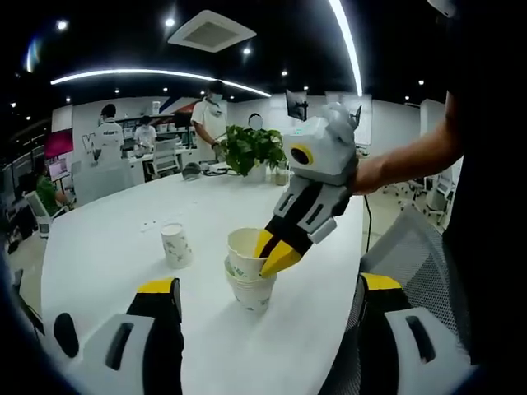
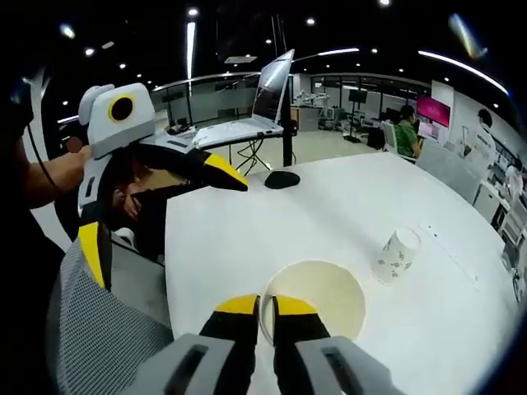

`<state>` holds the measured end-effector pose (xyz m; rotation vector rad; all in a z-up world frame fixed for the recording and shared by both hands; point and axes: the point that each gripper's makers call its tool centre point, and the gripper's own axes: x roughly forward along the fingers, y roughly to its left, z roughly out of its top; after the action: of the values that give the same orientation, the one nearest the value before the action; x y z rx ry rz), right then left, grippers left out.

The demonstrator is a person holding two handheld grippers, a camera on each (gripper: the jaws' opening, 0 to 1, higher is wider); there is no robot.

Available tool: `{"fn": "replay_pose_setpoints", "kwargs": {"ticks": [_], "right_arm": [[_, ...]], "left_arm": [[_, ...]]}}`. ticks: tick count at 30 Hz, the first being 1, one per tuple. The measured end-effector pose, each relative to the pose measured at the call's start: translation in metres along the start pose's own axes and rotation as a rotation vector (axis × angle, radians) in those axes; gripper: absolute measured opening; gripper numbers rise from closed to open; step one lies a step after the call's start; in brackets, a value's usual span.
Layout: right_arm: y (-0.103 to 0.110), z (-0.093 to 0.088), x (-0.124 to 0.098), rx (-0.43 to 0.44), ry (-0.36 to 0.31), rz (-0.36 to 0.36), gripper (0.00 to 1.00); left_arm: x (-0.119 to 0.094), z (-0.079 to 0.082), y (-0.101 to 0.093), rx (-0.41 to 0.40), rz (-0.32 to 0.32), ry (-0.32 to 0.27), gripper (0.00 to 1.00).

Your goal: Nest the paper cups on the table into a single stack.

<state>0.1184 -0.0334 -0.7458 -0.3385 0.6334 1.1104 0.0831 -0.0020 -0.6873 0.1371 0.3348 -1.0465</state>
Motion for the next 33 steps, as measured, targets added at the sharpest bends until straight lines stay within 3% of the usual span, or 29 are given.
{"fn": "replay_pose_setpoints", "kwargs": {"ticks": [12, 24, 33], "right_arm": [[0.003, -0.015, 0.017, 0.011, 0.032, 0.035, 0.04], [0.003, -0.015, 0.018, -0.003, 0.028, 0.034, 0.05], [0.002, -0.003, 0.001, 0.040, -0.056, -0.007, 0.20]], "left_arm": [[-0.002, -0.007, 0.000, -0.018, 0.027, 0.009, 0.88], [-0.001, -0.009, 0.004, -0.027, 0.033, 0.004, 0.88], [0.005, -0.007, 0.014, -0.015, 0.029, 0.007, 0.87]]}}
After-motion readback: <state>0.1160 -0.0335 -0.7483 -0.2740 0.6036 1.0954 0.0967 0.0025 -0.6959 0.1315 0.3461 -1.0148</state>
